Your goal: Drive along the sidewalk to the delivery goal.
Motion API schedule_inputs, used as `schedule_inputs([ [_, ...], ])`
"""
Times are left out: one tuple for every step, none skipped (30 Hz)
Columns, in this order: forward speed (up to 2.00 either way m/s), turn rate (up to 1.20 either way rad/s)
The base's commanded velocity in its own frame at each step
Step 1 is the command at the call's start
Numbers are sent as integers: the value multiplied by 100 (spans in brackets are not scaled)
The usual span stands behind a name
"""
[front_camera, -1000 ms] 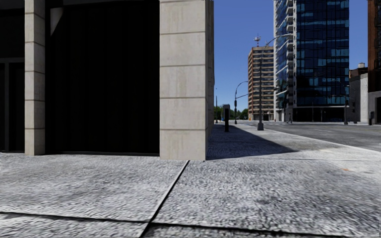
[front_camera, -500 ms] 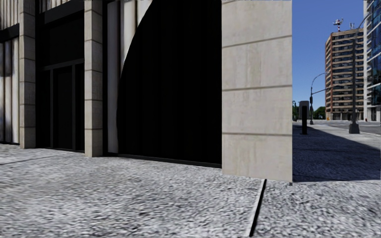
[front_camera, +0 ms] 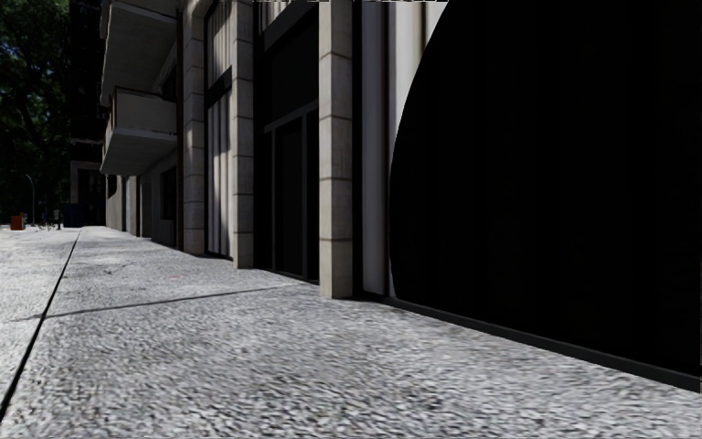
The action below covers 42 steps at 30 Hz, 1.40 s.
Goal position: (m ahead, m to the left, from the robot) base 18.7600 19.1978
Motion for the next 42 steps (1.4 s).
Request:
schedule_inputs([
  [200, 101],
  [200, 101],
  [200, 101],
  [200, 101],
  [200, 101],
  [200, 101],
  [200, 101],
  [200, 101],
  [200, 101],
  [200, 101],
  [200, 101],
  [200, 101],
  [200, 101],
  [200, 101],
  [200, 91],
  [200, 47],
  [200, 47],
  [200, 24],
  [200, 12],
  [200, 4],
  [200, 4],
  [200, 1],
  [200, 0],
  [200, 0],
  [200, 0],
  [200, 0],
  [200, 0],
  [200, 0],
  [200, 0],
  [200, 0],
  [200, 0],
  [200, 0],
  [200, 0],
  [200, 0],
  [200, 0],
  [200, 0],
  [200, 0],
  [200, 0],
  [200, 0],
  [200, 0],
  [200, 0],
  [200, 0],
])
